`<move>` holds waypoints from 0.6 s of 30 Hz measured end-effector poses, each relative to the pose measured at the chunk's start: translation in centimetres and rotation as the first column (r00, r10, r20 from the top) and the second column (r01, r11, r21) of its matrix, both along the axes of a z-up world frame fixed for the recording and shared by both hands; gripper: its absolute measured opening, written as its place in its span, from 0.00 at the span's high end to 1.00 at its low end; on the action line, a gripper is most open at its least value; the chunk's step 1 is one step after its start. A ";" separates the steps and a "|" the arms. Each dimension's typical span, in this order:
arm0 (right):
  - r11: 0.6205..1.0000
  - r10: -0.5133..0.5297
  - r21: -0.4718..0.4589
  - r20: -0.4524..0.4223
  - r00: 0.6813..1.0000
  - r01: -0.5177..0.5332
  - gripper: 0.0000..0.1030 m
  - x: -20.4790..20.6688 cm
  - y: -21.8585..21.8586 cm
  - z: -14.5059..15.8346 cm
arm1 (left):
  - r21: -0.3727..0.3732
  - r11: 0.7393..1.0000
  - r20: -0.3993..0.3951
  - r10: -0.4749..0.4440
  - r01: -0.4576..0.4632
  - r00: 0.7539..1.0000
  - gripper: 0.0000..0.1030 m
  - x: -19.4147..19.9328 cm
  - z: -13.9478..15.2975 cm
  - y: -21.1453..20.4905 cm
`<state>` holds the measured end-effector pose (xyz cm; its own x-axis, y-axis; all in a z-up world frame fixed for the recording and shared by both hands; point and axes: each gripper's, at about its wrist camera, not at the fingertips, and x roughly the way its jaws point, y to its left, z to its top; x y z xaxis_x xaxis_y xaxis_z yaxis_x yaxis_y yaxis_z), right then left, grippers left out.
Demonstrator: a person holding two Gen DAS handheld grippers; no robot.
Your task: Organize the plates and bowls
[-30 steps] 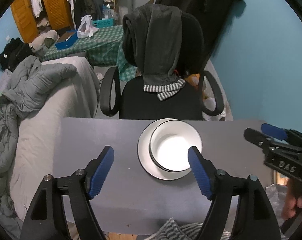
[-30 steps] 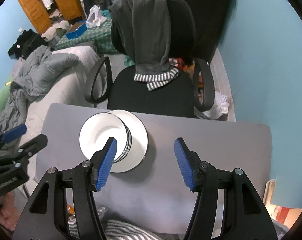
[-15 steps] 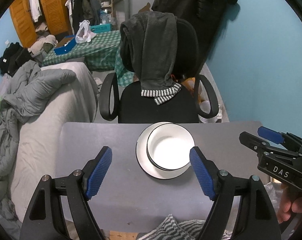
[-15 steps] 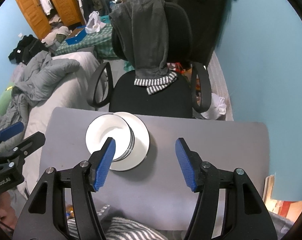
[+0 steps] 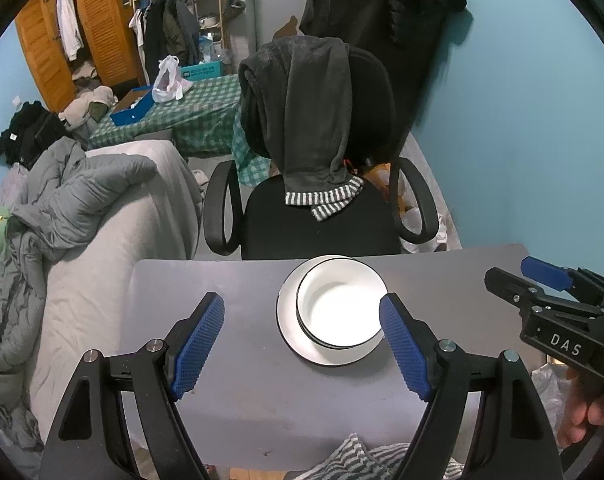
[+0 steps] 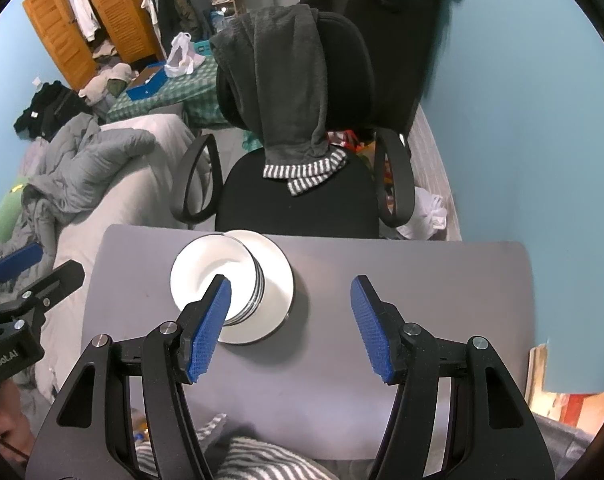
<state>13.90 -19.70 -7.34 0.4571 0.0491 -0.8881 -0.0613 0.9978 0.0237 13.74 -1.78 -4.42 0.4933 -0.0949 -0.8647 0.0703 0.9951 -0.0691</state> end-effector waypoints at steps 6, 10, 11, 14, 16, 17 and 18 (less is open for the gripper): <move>1.000 0.004 0.012 0.001 1.000 -0.004 0.41 -0.1 -0.2 0.1 | -0.011 1.000 0.011 0.013 -0.012 1.000 0.21 -0.4 0.6 -0.2; 1.000 0.004 0.013 0.004 1.000 -0.004 0.41 -0.1 -0.2 0.2 | -0.009 1.000 0.006 0.015 -0.015 1.000 0.21 -0.3 0.7 -0.2; 1.000 0.005 0.013 0.002 1.000 -0.005 0.41 -0.1 -0.2 0.1 | -0.008 1.000 0.006 0.015 -0.015 1.000 0.21 -0.3 0.8 -0.2; 1.000 0.003 0.014 0.002 1.000 -0.003 0.41 -0.1 -0.2 0.1 | 0.000 1.000 0.006 0.015 -0.015 1.000 0.21 -0.3 0.8 -0.3; 1.000 0.004 0.017 0.001 1.000 -0.004 0.41 -0.1 -0.2 0.2 | 0.000 1.000 0.005 0.018 -0.018 1.000 0.21 -0.4 0.9 -0.3; 1.000 0.004 0.016 0.002 1.000 -0.004 0.41 -0.1 -0.2 0.2 | 0.001 1.000 0.004 0.021 -0.021 1.000 0.21 -0.3 1.0 -0.3; 1.000 0.005 0.014 0.002 1.000 -0.005 0.41 -0.1 -0.2 0.1 | 0.003 1.000 0.002 0.024 -0.024 1.000 0.21 -0.3 1.0 -0.3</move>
<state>13.78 -19.93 -7.21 0.4587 0.0643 -0.8862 -0.0665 0.9971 0.0378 13.39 -2.06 -3.42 0.4968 -0.0806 -0.8641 0.0461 0.9967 -0.0664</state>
